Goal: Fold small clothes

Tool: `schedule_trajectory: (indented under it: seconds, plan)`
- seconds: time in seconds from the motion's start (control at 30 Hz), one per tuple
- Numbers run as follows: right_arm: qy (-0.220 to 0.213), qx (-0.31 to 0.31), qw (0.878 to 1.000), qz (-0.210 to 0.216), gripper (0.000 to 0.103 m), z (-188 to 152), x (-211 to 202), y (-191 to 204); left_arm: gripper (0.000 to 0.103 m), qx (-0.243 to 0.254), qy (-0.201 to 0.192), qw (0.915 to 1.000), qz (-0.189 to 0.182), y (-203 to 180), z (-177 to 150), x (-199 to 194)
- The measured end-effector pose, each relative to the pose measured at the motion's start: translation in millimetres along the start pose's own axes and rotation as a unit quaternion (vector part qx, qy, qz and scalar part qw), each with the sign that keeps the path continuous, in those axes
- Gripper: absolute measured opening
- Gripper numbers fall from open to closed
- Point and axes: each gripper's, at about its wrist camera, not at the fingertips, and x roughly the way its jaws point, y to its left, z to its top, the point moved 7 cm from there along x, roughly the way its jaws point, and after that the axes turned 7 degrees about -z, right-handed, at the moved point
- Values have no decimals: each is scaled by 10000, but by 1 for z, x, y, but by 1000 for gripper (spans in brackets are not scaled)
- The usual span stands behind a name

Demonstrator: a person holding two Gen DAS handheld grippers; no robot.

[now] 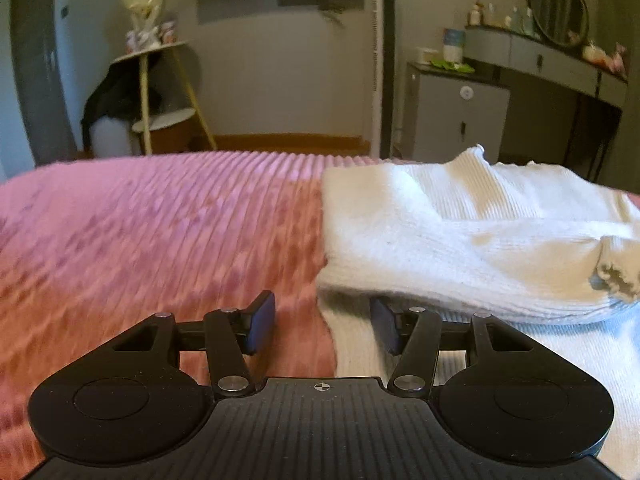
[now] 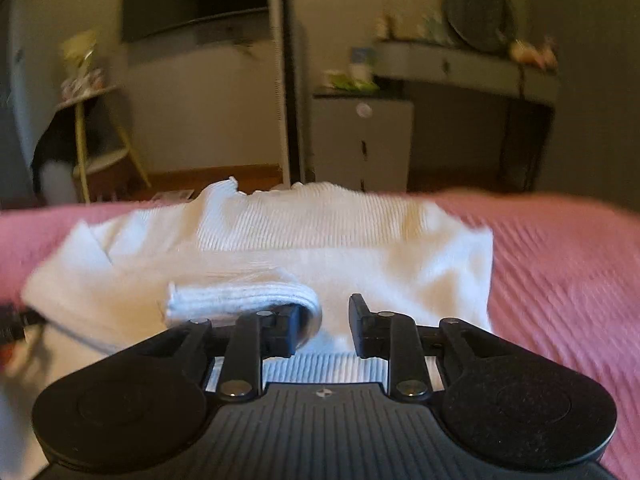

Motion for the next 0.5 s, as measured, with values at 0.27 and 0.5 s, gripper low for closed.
schedule_trajectory:
  seconds: [0.27,0.5]
  plan:
    - [-182,42,9967,788,6,17,1,-4,28,835,-132,9964,33,-23,18,7]
    - [865,2759,9561,477,30,-9,29,-91,19,146,52,9998,-99,-10,19,9]
